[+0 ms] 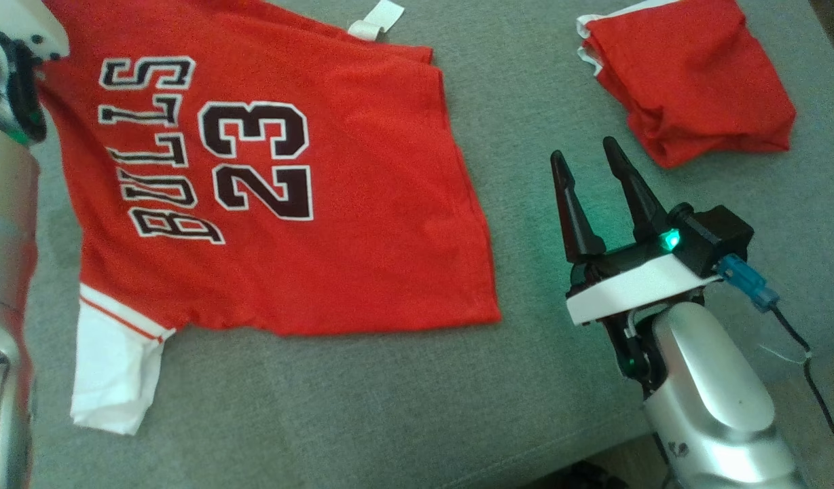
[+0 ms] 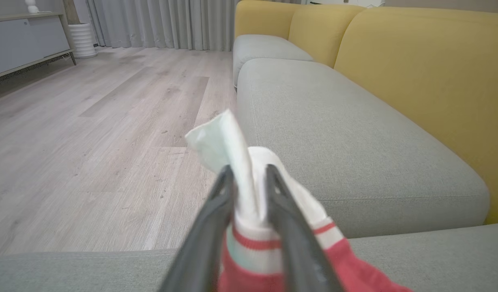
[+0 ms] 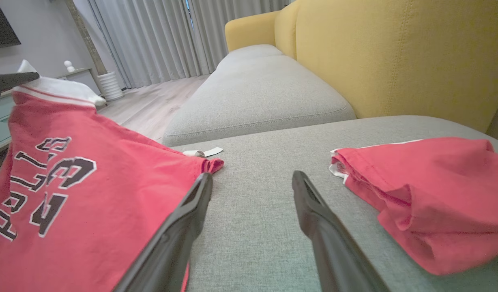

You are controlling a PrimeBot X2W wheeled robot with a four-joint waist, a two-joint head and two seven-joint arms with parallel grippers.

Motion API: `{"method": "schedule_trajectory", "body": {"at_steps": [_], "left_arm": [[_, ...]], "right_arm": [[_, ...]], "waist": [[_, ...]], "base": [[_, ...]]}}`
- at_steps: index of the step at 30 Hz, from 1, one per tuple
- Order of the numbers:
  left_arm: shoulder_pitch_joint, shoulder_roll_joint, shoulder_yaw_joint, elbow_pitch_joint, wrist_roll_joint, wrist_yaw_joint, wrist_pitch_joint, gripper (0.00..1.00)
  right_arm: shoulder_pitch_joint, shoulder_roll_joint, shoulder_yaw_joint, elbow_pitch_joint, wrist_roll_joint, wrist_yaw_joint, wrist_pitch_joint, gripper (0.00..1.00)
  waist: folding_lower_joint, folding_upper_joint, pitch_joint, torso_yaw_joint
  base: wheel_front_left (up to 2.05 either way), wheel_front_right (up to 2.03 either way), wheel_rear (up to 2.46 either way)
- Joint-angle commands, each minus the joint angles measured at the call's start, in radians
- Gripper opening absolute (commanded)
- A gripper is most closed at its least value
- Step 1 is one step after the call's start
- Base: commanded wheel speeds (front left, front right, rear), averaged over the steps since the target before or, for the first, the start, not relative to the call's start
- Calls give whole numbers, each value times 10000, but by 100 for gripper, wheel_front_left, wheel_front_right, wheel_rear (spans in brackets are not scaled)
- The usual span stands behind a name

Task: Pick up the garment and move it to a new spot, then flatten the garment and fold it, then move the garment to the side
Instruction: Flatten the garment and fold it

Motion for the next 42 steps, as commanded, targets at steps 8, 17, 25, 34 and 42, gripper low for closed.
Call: {"method": "schedule_trajectory", "body": {"at_steps": [8, 17, 25, 34, 42], "left_arm": [[-177, -51, -105, 427, 1, -716, -830, 100], [1025, -546, -432, 370, -92, -1531, -2129, 100], [3613, -793, -437, -1546, 105, -1541, -2544, 100], [8493, -1326, 142, -6262, 1029, -579, -2551, 100], [9671, -1735, 555, -7503, 1371, -480, -2552, 100]], "right_arm": [[-225, 101, 25, -216, -123, 35, -109, 100], [176, -23, -422, -112, -358, 35, -109, 100], [937, -68, -971, 93, -555, 35, -109, 100], [1877, 42, -1374, 411, -693, 35, -109, 100], [1687, 84, -1665, 1089, -908, 35, 100, 100]], "waist": [[1, 0, -281, 504], [1, 0, -1123, 1637], [1, 0, -2137, 2776], [1, 0, -2832, 3335], [1, 0, -2736, 3451]], "base": [[0, 0, 0], [0, 0, 0], [0, 0, 0], [0, 0, 0], [0, 0, 0]]}}
